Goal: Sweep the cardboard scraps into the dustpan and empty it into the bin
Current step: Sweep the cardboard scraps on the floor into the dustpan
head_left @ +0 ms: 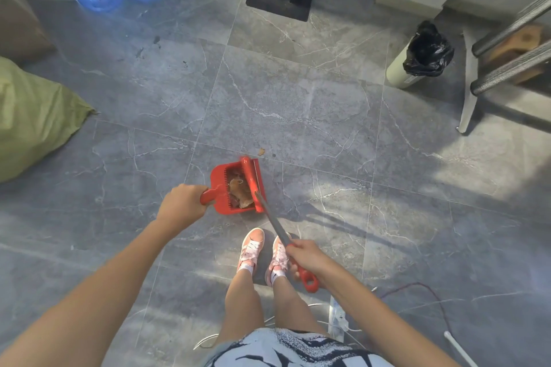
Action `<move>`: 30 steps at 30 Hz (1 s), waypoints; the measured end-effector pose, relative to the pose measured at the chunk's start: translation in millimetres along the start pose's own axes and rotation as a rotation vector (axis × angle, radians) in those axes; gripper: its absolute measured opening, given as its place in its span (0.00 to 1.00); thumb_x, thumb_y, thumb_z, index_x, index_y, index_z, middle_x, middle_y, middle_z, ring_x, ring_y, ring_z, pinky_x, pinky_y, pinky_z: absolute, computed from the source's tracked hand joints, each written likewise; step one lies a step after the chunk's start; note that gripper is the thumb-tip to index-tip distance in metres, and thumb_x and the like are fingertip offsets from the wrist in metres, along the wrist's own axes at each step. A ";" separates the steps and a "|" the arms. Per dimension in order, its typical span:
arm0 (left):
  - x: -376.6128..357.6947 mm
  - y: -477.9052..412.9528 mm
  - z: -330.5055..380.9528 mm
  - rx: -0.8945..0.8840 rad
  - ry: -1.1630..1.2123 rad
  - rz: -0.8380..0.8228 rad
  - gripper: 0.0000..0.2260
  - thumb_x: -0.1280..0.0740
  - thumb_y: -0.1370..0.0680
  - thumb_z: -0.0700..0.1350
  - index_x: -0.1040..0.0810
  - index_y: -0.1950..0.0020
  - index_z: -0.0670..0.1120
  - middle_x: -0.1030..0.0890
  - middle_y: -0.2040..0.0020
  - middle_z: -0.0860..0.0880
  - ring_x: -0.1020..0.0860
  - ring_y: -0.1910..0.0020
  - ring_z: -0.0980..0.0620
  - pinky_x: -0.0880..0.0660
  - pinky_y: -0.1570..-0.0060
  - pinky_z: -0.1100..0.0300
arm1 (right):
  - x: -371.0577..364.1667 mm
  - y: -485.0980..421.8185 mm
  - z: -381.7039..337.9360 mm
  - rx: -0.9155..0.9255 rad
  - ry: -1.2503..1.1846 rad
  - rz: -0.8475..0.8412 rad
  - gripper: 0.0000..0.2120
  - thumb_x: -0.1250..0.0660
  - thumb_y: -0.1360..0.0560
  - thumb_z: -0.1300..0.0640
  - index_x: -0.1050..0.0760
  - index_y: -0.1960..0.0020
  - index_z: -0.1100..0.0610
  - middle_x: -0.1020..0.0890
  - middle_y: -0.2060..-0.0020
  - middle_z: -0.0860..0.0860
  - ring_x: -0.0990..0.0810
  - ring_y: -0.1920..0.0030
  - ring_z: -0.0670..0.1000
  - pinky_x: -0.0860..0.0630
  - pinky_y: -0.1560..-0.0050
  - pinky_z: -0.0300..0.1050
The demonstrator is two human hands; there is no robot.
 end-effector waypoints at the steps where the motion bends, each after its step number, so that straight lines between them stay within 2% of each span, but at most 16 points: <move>1: 5.4 1.3 -7.0 0.019 0.026 0.028 0.12 0.30 0.26 0.51 0.23 0.64 0.45 0.20 0.68 0.43 0.21 0.65 0.38 0.30 0.68 0.55 | 11.0 6.6 -0.2 -0.013 -0.039 -0.005 0.05 0.46 0.23 0.65 0.34 0.56 0.59 0.33 0.75 0.53 0.35 0.84 0.44 0.39 0.83 0.32; 4: 20.2 12.3 -25.5 0.100 0.116 0.136 0.12 0.28 0.27 0.52 0.21 0.63 0.44 0.19 0.67 0.41 0.22 0.64 0.36 0.32 0.68 0.54 | 42.2 29.5 -6.7 -0.037 -0.107 -0.022 0.09 0.45 0.23 0.68 0.33 0.61 0.60 0.33 0.72 0.54 0.36 0.85 0.43 0.39 0.85 0.31; 7: 24.1 24.7 -35.9 0.146 0.182 0.195 0.14 0.27 0.28 0.52 0.22 0.65 0.42 0.20 0.68 0.40 0.23 0.65 0.36 0.33 0.69 0.54 | 65.2 40.7 -18.5 -0.055 -0.130 -0.014 0.08 0.45 0.23 0.68 0.32 0.57 0.60 0.32 0.72 0.54 0.36 0.85 0.43 0.39 0.86 0.31; 9: 24.5 28.3 -37.5 0.173 0.222 0.205 0.15 0.27 0.28 0.53 0.23 0.66 0.43 0.20 0.69 0.41 0.23 0.66 0.37 0.32 0.69 0.54 | 73.8 44.8 -29.9 -0.053 -0.106 0.008 0.07 0.45 0.23 0.68 0.32 0.55 0.59 0.33 0.72 0.55 0.36 0.84 0.43 0.39 0.86 0.30; 12: 27.5 26.3 -31.5 0.206 0.259 0.217 0.14 0.28 0.28 0.55 0.20 0.63 0.44 0.19 0.67 0.41 0.22 0.64 0.37 0.27 0.67 0.52 | 80.2 50.0 -51.9 -0.027 -0.090 0.033 0.08 0.44 0.23 0.68 0.33 0.58 0.59 0.32 0.71 0.55 0.36 0.84 0.43 0.38 0.86 0.31; 17: 31.2 14.7 -12.7 0.235 0.307 0.239 0.13 0.31 0.27 0.53 0.20 0.62 0.44 0.18 0.64 0.40 0.21 0.61 0.36 0.25 0.64 0.51 | 85.1 44.9 -93.2 0.027 -0.076 0.074 0.08 0.43 0.25 0.69 0.34 0.61 0.61 0.31 0.70 0.56 0.35 0.84 0.44 0.36 0.86 0.32; 21: 26.2 -1.2 4.2 0.287 0.352 0.203 0.11 0.33 0.27 0.52 0.20 0.60 0.45 0.18 0.64 0.42 0.21 0.61 0.38 0.27 0.65 0.55 | 78.2 24.6 -127.6 0.086 0.025 0.125 0.10 0.43 0.24 0.69 0.35 0.62 0.61 0.33 0.71 0.54 0.35 0.86 0.43 0.37 0.86 0.31; 25: 21.6 -20.4 16.6 0.356 0.385 0.215 0.11 0.34 0.27 0.52 0.19 0.58 0.44 0.18 0.62 0.40 0.20 0.59 0.37 0.24 0.62 0.51 | 77.5 -16.5 -165.1 0.152 0.175 0.207 0.05 0.43 0.24 0.69 0.32 0.52 0.61 0.34 0.73 0.54 0.35 0.87 0.45 0.38 0.83 0.32; 28: 11.2 -31.3 25.0 0.368 0.364 0.200 0.09 0.34 0.26 0.48 0.19 0.58 0.43 0.18 0.61 0.38 0.20 0.58 0.36 0.25 0.61 0.50 | 80.1 -48.7 -187.1 0.170 0.351 0.262 0.13 0.43 0.24 0.67 0.28 0.42 0.66 0.33 0.75 0.55 0.36 0.82 0.49 0.41 0.76 0.35; 30: 4.2 -35.6 29.8 0.369 0.354 0.184 0.10 0.34 0.26 0.47 0.19 0.59 0.42 0.18 0.62 0.38 0.20 0.59 0.36 0.25 0.62 0.50 | 82.5 -66.4 -197.5 0.174 0.446 0.273 0.16 0.44 0.24 0.67 0.31 0.38 0.69 0.32 0.75 0.56 0.35 0.80 0.49 0.40 0.77 0.35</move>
Point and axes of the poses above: each hand's wrist, its own y-axis away from the middle knuckle, its own x-axis out of the back of the hand, z = x × y, the point moved 2 cm from there along -y, towards the middle knuckle
